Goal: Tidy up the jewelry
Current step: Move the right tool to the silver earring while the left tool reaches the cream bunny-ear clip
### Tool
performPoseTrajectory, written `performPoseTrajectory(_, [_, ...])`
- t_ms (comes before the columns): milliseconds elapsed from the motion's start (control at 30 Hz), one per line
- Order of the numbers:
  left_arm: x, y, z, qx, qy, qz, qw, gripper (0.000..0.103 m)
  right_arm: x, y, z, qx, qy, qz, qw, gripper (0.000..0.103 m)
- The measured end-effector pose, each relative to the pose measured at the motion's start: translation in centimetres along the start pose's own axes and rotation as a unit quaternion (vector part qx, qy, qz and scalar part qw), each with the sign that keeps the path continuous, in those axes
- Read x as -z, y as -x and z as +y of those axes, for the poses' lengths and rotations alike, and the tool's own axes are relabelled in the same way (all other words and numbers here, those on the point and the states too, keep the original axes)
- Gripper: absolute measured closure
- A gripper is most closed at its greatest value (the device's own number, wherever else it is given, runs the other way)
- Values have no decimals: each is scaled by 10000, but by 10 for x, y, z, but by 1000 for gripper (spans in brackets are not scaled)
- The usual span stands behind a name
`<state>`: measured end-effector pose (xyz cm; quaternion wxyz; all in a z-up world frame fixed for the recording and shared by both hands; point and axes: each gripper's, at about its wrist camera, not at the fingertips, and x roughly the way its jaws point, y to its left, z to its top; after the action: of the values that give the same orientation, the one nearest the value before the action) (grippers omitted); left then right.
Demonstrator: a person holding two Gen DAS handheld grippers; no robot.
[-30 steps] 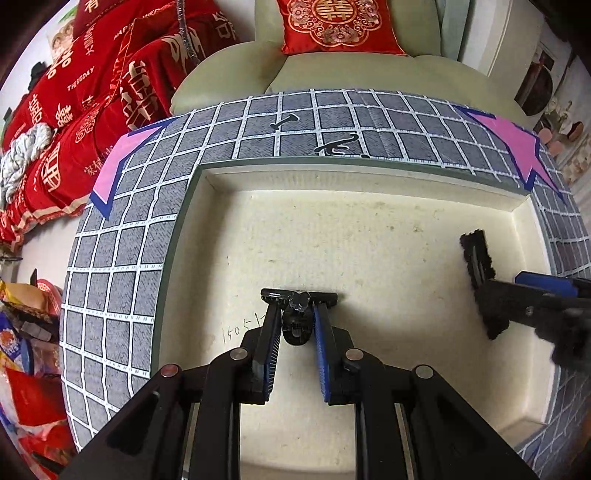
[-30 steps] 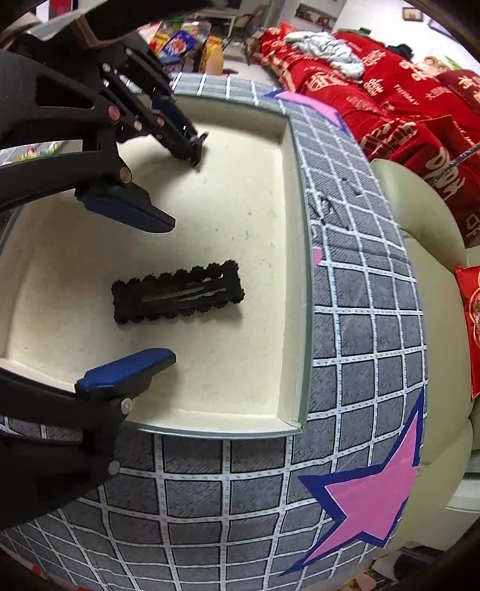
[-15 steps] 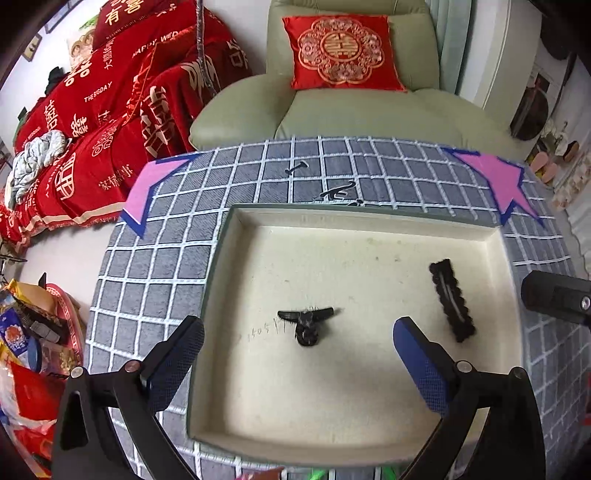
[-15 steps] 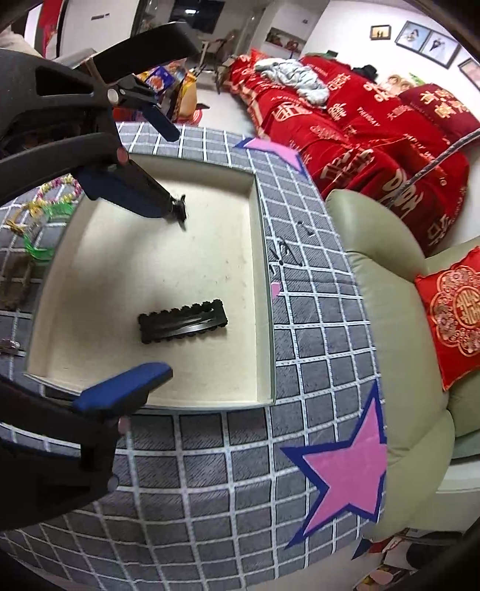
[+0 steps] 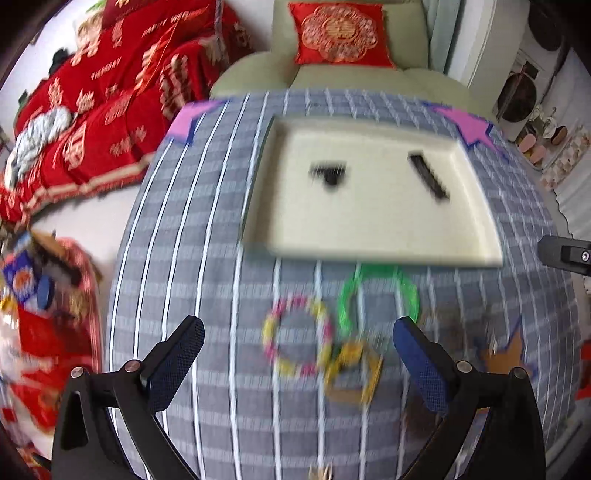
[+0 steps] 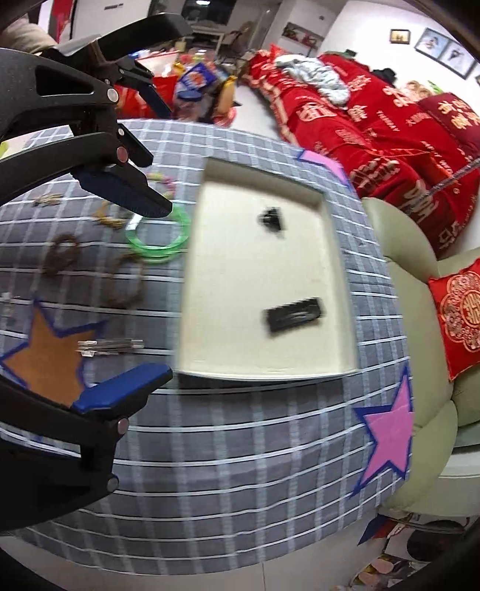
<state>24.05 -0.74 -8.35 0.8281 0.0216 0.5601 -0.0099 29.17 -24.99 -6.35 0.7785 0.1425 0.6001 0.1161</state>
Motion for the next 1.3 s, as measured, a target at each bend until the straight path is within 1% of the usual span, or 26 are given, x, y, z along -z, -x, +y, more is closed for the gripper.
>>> performPoseTrajectory(33, [10,1,4,-31,32,67,10000,0,11,0,2,55,32,51,10000,20])
performPoseTrajectory(200, [68,5,19,50,219,472,9986,0,66,-4,4,230,-7,376,9990,20])
performPoseTrajectory(300, [93,4,21,26,281,652,9975,0,101,-11,2,396,-153,609,9972,20])
performPoseTrajectory(400, [114,1,20,60,300,796,9964,0,131,-18,-5,603,-437,777,9942,20])
performPoseTrajectory(533, [128,-4,16,61,178,842,9963,0,160,-29,-15,754,-889,1000,9881,20])
performPoseTrajectory(633, [135,-9,13,71,104,869,9961,0,173,-38,-17,838,-1007,1079,9855,20])
performPoseTrajectory(733, [139,-14,10,90,138,909,9957,0,180,-47,-17,909,-1116,1098,9835,20])
performPoseTrajectory(800, [139,-19,7,111,108,935,9955,5,184,-51,-16,965,-1145,1075,9829,20])
performPoseTrajectory(900, [149,-27,0,105,-23,1036,9946,5,188,-60,-14,1132,-1181,1073,9807,20])
performPoseTrajectory(967, [153,-33,-4,72,-101,1096,9939,5,191,-63,-11,1248,-1125,1006,9806,20])
performPoseTrajectory(1067, [158,-37,-8,154,-62,1062,9942,5,194,-67,-5,1409,-1034,985,9797,20])
performPoseTrajectory(1167, [160,-39,-6,199,-22,1054,9942,5,195,-75,12,1625,-890,993,9777,24])
performPoseTrajectory(1267, [160,-40,-4,212,-38,1048,9943,6,200,-82,24,1827,-735,981,9755,32])
performPoseTrajectory(1300, [161,-40,-4,240,-40,1042,9943,8,201,-84,27,1897,-676,978,9746,36])
